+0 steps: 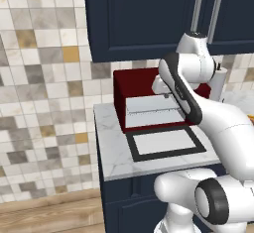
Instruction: Pull the toaster oven rack outwards. Pick up the baguette from the plate and place it on the toaster oven rack. Close the toaster oven door fully and set the temperature to the lowest setting.
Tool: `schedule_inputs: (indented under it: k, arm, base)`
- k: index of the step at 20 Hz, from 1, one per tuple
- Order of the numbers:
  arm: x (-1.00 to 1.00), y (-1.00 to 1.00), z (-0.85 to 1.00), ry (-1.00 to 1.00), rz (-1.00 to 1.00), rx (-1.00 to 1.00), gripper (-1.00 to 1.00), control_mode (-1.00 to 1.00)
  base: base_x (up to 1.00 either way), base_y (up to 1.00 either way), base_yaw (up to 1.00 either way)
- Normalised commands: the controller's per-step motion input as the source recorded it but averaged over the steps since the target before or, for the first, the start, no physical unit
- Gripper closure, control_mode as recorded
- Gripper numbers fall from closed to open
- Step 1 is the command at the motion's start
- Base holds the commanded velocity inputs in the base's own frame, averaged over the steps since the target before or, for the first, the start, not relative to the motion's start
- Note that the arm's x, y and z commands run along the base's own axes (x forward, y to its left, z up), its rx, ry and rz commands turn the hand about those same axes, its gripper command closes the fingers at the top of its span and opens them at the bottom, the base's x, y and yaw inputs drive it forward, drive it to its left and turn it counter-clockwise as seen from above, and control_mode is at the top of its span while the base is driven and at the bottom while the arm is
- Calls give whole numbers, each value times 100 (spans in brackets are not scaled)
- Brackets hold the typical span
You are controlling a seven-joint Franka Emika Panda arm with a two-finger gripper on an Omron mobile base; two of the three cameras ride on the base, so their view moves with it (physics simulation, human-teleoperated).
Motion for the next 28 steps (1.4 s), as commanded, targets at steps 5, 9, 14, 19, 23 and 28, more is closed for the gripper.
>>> schedule_inputs:
  k: [5, 9, 14, 19, 23, 28]
  arm:
    - [-15, 2, 0, 0, 0, 0, -100, -100]
    - [-44, 0, 0, -3, 0, 0, -100, -100]
    - [-48, -5, -3, -1, 0, 0, -100, -100]
    - [-14, -17, -25, -10, -1, 2, -100, -100]
    - [0, -25, -32, -11, 0, 11, -100, -100]
    - [0, -29, -21, -4, 0, 20, -100, -100]
  base:
    - [0, 0, 0]
    - [0, 0, 0]
    - [0, 0, 0]
    - [0, 0, 0]
    - [0, 0, 0]
    - [0, 0, 0]
